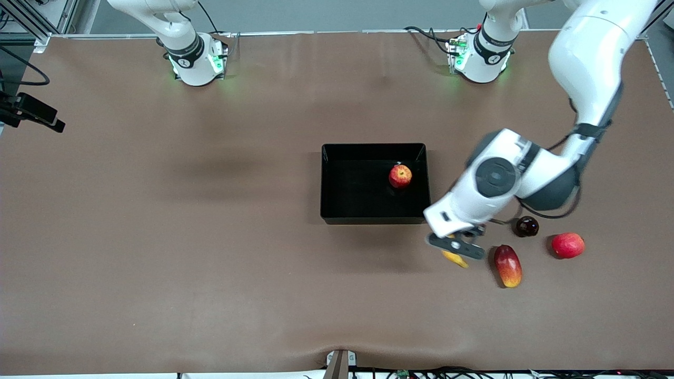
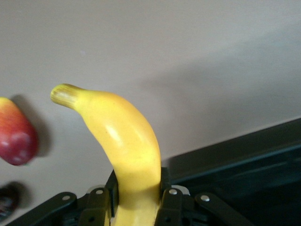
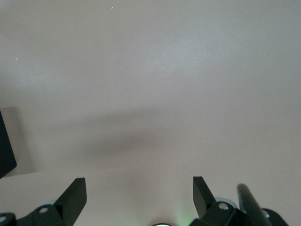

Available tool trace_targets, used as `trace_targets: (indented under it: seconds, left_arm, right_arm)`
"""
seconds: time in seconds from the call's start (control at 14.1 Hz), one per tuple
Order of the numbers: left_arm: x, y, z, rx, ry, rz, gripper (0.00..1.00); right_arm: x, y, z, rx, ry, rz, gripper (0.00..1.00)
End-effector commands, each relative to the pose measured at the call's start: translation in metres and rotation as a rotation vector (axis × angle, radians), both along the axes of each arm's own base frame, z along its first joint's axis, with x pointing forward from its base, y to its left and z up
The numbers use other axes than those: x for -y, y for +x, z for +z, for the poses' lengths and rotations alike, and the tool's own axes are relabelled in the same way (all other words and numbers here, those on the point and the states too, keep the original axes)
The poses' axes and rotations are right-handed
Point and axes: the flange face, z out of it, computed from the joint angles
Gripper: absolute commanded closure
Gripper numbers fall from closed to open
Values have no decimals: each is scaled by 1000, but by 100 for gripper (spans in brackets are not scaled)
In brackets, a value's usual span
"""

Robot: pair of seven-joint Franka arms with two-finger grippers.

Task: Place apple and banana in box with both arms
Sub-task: 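Lift the banana with the left gripper and carry it over the box, then lower the banana into the box and open the left gripper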

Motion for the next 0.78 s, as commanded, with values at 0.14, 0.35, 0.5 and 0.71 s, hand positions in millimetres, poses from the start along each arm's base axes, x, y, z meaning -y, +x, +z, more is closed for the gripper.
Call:
trace_targets:
  seconds: [0.14,0.35,0.5,0.71]
  left_arm:
    - [124,-69,-2,-3,-1,91,100]
    - [179,-108,-17,-13,-7,125,100]
    - [202,-129,-34,-7,18,133,100]
    - [229,-155,-60,-8,35,121,100]
  right_arm:
    - [6,-5,2,1,4,-4,0]
    - [6,-5,2,-2,5,-4,0]
    - [6,-5,1,-3,6,-6,0]
    - [6,-5,1,-3,6,-6,0]
